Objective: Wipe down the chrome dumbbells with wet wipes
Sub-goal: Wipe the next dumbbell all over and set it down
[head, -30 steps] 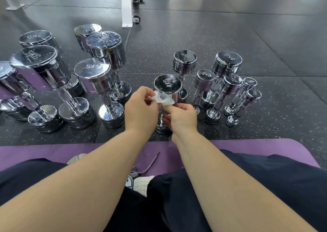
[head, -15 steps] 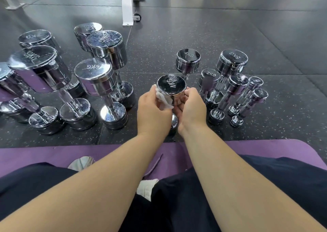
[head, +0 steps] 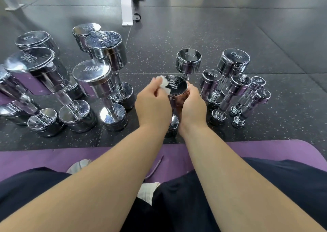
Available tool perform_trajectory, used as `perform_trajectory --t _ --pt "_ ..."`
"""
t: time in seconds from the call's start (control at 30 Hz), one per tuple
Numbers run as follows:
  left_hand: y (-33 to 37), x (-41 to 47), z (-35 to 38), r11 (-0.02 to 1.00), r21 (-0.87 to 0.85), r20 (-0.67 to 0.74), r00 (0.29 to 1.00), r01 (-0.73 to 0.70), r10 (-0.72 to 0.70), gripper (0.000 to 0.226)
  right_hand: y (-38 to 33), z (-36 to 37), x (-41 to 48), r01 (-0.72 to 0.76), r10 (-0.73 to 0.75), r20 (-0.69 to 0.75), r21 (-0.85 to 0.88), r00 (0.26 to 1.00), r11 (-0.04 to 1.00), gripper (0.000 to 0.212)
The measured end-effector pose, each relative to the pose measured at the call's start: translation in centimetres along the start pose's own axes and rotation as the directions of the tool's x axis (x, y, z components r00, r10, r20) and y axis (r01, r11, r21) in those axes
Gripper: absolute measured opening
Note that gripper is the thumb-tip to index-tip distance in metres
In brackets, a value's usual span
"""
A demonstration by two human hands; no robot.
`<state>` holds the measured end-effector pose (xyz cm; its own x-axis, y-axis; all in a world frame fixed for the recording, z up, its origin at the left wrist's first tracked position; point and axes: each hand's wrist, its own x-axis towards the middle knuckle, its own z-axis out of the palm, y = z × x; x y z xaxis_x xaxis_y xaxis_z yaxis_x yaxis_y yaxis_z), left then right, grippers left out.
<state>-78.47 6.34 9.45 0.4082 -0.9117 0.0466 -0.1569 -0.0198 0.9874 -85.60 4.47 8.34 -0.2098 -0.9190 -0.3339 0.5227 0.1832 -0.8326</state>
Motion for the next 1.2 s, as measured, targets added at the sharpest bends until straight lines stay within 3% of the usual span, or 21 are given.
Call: perform_trajectory --t 0.13,0.27,0.4,0.57,0.63,0.77,0.93,1.03,1.17,1.2 --pt "-0.4 0.0 0.0 0.998 0.064 0.035 0.999 0.022 -0.024 0.038 0.1 -0.1 0.2 0.008 -0.008 0.012 0.026 1.0 1.0 0.028" --pt "-0.6 -0.9 0.4 0.999 -0.034 0.005 1.0 -0.007 0.007 0.036 0.2 -0.3 0.1 0.011 -0.011 -0.01 -0.01 1.0 1.0 0.029" --pt "0.3 -0.3 0.7 0.995 0.056 0.095 0.992 -0.083 0.078 0.042 0.2 0.0 0.0 -0.033 0.033 0.001 0.023 0.999 0.999 0.049" --pt "1.0 4.3 -0.3 0.974 0.124 0.243 0.946 0.189 -0.215 0.031 0.2 -0.3 0.3 -0.043 0.041 0.027 0.07 0.999 0.997 0.052" --pt "0.9 5.8 -0.5 0.946 0.053 0.273 0.907 0.319 -0.321 0.03 -0.1 -0.6 0.5 -0.065 0.062 0.032 0.077 0.998 0.995 0.055" --pt "0.7 7.3 0.0 0.929 -0.001 0.435 0.837 0.37 -0.333 0.027 -0.8 -0.7 0.7 -0.122 0.119 0.042 0.094 0.992 0.988 0.061" --pt "1.1 8.9 1.1 0.944 0.021 0.555 0.781 0.331 -0.286 0.03 -1.1 -0.3 1.7 -0.082 0.081 0.016 0.085 0.997 0.993 0.058" --pt "1.2 8.6 0.8 0.948 0.013 0.528 0.803 0.318 -0.277 0.025 -1.6 -0.8 2.4 -0.046 0.043 0.087 0.036 0.995 0.998 0.034" --pt "1.4 8.1 -0.3 0.937 -0.034 0.517 0.808 0.348 -0.281 0.056 -2.5 -0.1 3.0 0.015 0.009 0.155 -0.153 0.988 0.988 0.018" --pt "1.4 8.0 -0.6 0.939 -0.053 0.524 0.81 0.339 -0.263 0.052 -2.5 0.1 3.1 0.028 0.004 0.161 -0.193 0.987 0.981 0.02"
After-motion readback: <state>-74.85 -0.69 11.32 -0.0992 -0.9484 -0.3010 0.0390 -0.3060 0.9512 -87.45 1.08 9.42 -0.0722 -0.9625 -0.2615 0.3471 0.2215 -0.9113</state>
